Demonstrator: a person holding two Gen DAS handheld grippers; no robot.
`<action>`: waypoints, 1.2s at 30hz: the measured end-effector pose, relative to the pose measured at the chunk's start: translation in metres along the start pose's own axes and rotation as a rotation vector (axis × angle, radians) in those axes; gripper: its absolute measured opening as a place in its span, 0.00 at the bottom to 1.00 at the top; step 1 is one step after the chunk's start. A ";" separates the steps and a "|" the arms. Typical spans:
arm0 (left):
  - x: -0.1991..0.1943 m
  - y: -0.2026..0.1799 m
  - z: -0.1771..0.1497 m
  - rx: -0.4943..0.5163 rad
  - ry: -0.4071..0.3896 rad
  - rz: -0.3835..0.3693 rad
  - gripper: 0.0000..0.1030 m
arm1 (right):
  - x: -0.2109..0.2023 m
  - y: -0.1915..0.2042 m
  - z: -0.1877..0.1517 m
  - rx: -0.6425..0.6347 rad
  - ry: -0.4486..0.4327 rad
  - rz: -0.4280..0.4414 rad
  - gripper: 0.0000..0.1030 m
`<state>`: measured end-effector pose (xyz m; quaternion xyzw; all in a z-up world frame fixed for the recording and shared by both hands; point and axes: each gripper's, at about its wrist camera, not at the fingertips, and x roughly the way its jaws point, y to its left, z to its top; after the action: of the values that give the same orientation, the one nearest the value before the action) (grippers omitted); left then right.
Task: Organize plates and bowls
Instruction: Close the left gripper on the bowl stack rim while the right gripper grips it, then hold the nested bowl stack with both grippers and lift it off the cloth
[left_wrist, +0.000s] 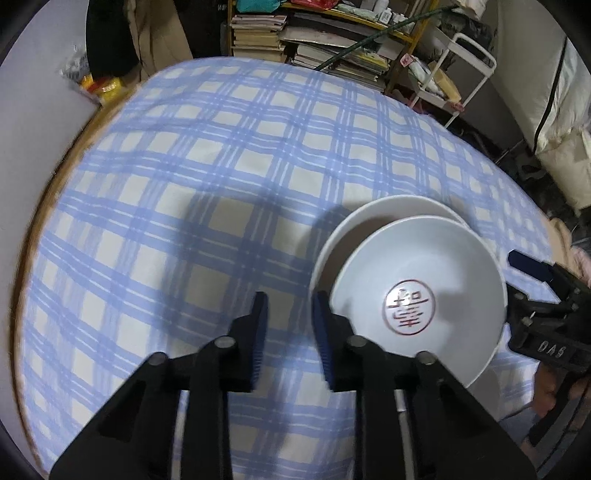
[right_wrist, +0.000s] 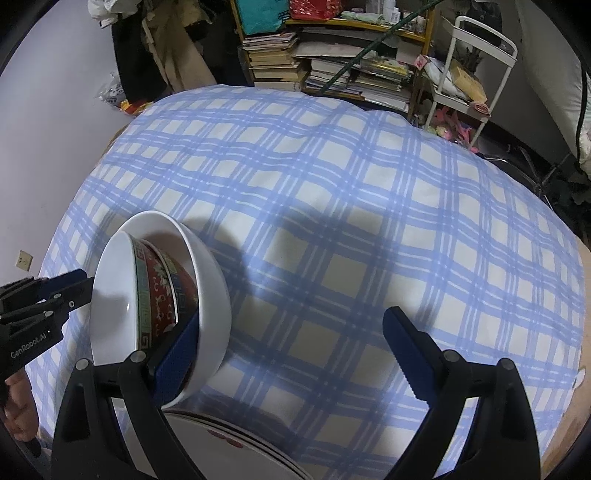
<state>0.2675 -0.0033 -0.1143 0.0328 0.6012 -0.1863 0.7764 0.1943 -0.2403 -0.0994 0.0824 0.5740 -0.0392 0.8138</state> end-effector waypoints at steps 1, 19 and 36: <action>0.001 0.001 0.001 -0.012 0.004 -0.020 0.10 | -0.001 0.002 0.000 -0.006 -0.006 -0.004 0.93; 0.002 -0.013 0.001 -0.018 0.008 -0.036 0.02 | 0.003 0.020 -0.006 0.010 0.047 0.130 0.10; 0.005 -0.019 0.000 -0.033 -0.009 0.026 0.03 | 0.007 0.011 -0.006 0.039 0.037 0.188 0.10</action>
<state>0.2626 -0.0220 -0.1156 0.0272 0.6000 -0.1664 0.7820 0.1930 -0.2280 -0.1071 0.1524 0.5777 0.0279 0.8014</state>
